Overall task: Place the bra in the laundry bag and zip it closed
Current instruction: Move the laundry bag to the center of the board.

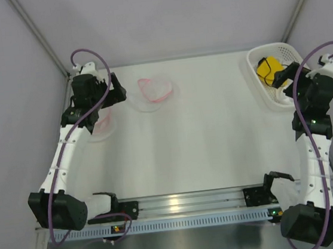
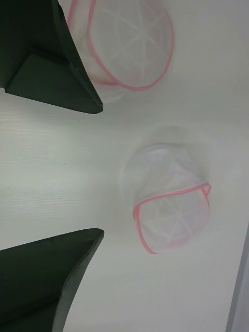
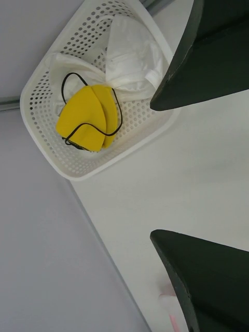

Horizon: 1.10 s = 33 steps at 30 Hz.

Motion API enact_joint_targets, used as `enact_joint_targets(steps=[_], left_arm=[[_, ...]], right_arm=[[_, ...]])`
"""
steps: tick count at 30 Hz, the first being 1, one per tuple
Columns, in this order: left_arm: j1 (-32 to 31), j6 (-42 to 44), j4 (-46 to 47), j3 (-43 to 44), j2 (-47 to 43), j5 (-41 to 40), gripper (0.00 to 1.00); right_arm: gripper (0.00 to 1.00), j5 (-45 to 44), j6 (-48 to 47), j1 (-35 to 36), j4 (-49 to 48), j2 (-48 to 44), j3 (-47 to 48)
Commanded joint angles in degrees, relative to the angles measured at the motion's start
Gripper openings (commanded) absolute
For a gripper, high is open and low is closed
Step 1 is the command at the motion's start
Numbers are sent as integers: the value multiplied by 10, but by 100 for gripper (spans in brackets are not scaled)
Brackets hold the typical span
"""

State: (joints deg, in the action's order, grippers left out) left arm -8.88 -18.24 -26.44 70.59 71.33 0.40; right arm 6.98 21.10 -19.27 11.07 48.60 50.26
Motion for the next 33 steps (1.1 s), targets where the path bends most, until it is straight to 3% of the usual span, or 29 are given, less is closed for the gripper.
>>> enact_joint_targets(steps=[1,12,16,21,27,33], left_arm=[[2,5,35,-5,-22,-13,98],[0,-5,67,-7,-12,126,98],[-15,-22,78,2,28,123,98],[-53,-36,78,42,100,68,96],[-149,12,76,143,223,-142,95],[-150,14,51,248,357,-252,90]], right_arm=[[99,-29,1,-6,-1,11,18],[99,-12,9,-6,-12,39,-11],[99,1,-6,-6,-10,27,-30],[99,-11,-8,-7,-9,10,-61],[99,-2,-4,-6,-18,4,-76],[99,41,14,-5,-29,-2,-79]])
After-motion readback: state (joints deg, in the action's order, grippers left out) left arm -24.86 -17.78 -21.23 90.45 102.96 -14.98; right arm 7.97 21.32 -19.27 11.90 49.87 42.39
